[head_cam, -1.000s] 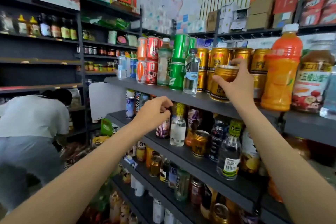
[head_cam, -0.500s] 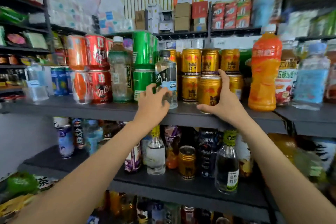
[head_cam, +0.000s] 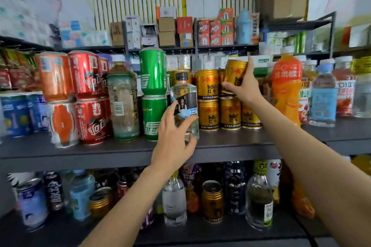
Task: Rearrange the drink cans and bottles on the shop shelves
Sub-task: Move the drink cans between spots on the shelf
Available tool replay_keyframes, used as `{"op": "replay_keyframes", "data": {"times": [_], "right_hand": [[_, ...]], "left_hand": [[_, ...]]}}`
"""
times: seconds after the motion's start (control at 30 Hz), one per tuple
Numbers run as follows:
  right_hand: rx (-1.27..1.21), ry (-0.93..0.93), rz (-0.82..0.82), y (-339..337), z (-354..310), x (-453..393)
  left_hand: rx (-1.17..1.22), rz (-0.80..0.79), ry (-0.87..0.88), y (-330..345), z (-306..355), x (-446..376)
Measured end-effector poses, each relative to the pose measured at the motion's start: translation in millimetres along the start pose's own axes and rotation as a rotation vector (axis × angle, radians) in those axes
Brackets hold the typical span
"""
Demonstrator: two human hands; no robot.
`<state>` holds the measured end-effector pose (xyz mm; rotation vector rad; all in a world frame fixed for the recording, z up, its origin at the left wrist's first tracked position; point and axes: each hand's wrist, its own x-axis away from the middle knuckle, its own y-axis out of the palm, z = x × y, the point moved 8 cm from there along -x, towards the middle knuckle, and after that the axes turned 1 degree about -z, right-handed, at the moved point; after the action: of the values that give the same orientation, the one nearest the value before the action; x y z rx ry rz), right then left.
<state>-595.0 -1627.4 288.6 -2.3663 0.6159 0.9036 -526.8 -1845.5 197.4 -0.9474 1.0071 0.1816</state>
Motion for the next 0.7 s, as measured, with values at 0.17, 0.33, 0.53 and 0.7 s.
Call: {"op": "replay_keyframes", "data": {"times": [0.17,0.33,0.53,0.7], "right_hand": [[0.187,-0.012,-0.070,19.4,9.1,-0.5],[0.256,0.005,-0.075,15.8,5.9,3.8],[0.186,-0.142,0.282,-7.7,-45.2,57.6],[-0.153,-0.015,-0.329,80.8,-64.3,109.3]], "left_hand": [[0.061,-0.022,0.012,0.0,1.0,0.5],[0.087,-0.035,-0.013,-2.7,1.6,1.3],[0.180,0.068,-0.042,-8.3,-3.7,0.5],[0.312,0.216,-0.131,-19.5,-14.4,1.1]]}}
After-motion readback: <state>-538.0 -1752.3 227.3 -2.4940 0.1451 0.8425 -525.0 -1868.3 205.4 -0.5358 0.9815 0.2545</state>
